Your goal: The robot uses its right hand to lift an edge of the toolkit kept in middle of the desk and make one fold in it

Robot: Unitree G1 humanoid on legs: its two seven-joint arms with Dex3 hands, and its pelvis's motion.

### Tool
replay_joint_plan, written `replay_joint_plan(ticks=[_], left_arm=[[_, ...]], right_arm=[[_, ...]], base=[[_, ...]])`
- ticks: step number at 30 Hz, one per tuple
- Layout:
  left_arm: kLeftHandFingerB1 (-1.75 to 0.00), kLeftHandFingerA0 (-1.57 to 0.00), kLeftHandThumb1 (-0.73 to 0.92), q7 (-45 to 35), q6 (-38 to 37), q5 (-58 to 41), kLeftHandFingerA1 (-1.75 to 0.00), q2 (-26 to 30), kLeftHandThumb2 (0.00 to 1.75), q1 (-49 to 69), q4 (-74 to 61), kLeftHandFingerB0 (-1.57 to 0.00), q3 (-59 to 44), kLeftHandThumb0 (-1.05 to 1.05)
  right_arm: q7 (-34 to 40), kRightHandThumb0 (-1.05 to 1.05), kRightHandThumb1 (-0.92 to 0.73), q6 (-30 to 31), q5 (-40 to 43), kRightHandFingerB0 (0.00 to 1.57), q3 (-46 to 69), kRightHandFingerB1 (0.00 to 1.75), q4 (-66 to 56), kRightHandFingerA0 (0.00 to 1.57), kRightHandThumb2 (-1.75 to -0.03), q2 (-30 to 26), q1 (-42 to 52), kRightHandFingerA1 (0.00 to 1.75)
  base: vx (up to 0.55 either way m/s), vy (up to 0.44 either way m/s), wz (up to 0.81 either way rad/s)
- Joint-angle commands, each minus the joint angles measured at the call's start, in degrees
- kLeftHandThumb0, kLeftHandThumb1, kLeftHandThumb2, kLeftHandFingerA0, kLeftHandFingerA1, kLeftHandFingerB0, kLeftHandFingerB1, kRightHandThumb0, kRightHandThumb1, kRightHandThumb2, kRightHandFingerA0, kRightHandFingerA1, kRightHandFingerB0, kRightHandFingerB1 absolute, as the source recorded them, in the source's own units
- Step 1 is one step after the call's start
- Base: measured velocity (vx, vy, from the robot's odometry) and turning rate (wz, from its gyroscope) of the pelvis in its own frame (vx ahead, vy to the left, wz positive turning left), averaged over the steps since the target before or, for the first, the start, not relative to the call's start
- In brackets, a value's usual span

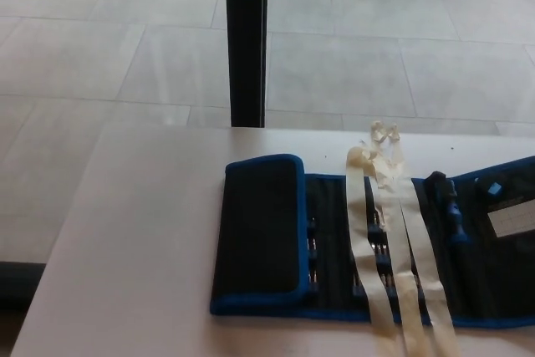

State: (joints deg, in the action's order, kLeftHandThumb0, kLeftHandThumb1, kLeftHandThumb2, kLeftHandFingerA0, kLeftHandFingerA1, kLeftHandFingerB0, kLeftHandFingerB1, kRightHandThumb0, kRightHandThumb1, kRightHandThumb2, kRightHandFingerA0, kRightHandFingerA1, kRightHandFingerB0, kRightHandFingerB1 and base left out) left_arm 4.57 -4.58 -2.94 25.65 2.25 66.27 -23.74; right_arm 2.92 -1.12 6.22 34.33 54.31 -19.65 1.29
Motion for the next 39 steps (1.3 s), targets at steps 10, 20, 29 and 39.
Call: replay_joint_plan(ticks=[10, 20, 29, 39], left_arm=[[-0.57, -0.73, 0.53, 4.92, -3.18, -5.84, -0.9, 3.56, 0.57, -1.36, 5.79, -0.64, -9.35, -0.52], [-0.57, -0.74, 0.56, 5.2, -3.04, -4.87, -1.01, 3.65, 0.57, -1.63, 5.96, -0.67, -8.86, -0.55], [-0.55, -0.74, 0.56, 5.87, -2.6, -5.66, -0.95, 3.49, 0.57, -1.89, 6.58, -0.65, -8.9, -0.54], [-0.57, -0.75, 0.59, 5.5, -2.7, -5.58, -0.94, 3.36, 0.57, -1.71, 6.71, -0.64, -8.62, -0.55]], right_arm=[[10.09, -0.42, -0.31, 5.53, 18.12, 0.5, 22.24, 0.94, -6.64, 0.98, -0.73, -1.53, -2.85, 1.32], [17.12, -0.7, -0.61, 2.85, 21.81, 0.6, 29.76, 1.16, -5.61, 1.07, -0.66, -10.47, -22.04, 1.65], [14.05, -0.83, -0.66, 4.79, 19.33, 0.45, 18.29, 0.76, -27.8, 0.46, -0.61, -3.79, -26.16, 0.87], [2.9, -0.36, -0.59, 20.78, 28.89, 0.01, 6.33, 0.5, -47.01, 0.0, -1.12, 2.84, -16.23, 0.49]], base=[[0.0, 0.0, 0.0], [0.0, 0.0, 0.0], [0.0, 0.0, 0.05], [0.0, 0.0, 0.02]])
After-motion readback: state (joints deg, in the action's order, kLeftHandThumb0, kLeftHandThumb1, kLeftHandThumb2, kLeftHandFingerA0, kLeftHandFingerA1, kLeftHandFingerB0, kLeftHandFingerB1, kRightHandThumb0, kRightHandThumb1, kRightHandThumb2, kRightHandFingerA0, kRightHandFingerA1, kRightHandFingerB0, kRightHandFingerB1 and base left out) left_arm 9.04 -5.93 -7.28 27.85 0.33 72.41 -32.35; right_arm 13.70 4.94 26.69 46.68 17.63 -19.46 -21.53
